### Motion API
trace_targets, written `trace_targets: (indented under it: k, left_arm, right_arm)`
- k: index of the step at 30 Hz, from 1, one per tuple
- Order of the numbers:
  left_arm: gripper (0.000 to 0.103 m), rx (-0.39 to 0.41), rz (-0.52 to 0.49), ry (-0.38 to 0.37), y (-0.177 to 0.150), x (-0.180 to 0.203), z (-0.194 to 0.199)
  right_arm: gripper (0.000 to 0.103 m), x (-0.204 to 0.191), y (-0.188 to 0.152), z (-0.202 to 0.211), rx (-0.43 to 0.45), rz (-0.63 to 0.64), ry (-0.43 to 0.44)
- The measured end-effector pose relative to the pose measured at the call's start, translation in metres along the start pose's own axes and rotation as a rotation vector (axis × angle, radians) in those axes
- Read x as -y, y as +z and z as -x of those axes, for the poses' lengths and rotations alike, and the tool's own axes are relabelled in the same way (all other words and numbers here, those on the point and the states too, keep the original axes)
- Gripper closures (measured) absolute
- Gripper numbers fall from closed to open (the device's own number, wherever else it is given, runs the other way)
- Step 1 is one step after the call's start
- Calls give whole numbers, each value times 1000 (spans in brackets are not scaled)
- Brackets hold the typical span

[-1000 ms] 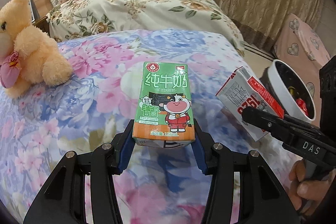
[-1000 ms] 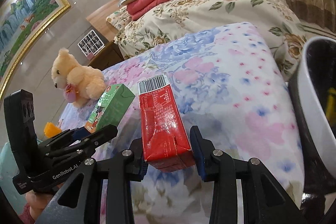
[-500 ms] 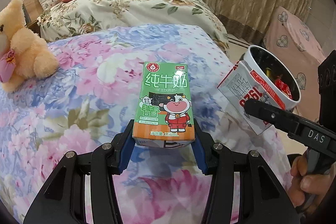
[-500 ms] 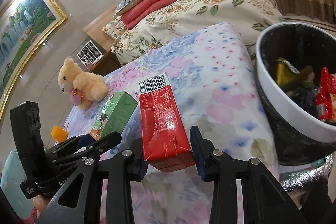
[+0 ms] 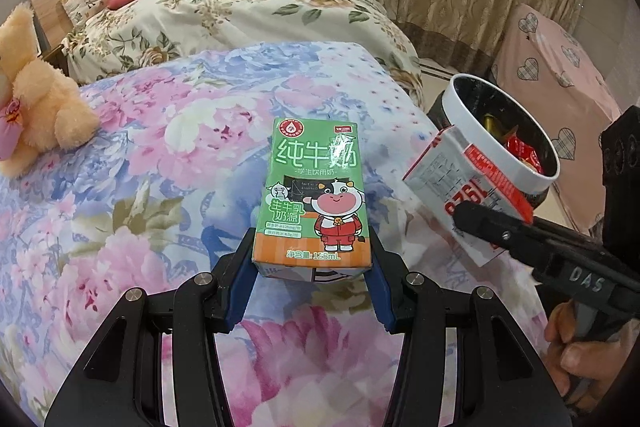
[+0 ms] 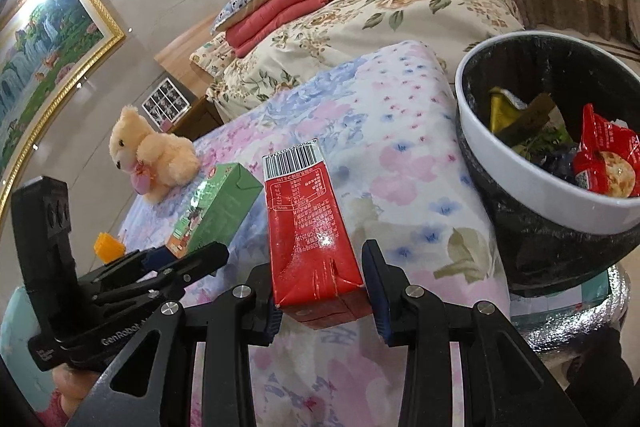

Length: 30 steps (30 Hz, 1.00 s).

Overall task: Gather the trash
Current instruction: 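Carry the green milk carton and red juice carton over the bin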

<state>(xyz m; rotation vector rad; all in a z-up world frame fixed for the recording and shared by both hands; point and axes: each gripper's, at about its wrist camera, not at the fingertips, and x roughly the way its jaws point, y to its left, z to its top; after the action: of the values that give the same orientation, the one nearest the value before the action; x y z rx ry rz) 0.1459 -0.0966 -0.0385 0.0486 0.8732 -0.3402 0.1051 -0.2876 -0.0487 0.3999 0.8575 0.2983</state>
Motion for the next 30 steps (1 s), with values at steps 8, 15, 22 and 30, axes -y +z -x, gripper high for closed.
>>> trace_targets:
  k: [8, 15, 22, 30]
  left_arm:
    - [54, -61, 34, -7, -23, -11, -10]
    - [49, -44, 64, 15, -29, -16, -8]
    - [43, -28, 48, 55, -29, -12, -14]
    - [56, -20, 15, 45, -26, -6, -16]
  right_arm:
    - [64, -4, -14, -8, -5, 43, -86]
    - [36, -13, -12, -7, 13, 105, -113]
    - [36, -14, -3, -20, -11, 140, -145]
    - [72, -13, -4, -24, -31, 131, -154]
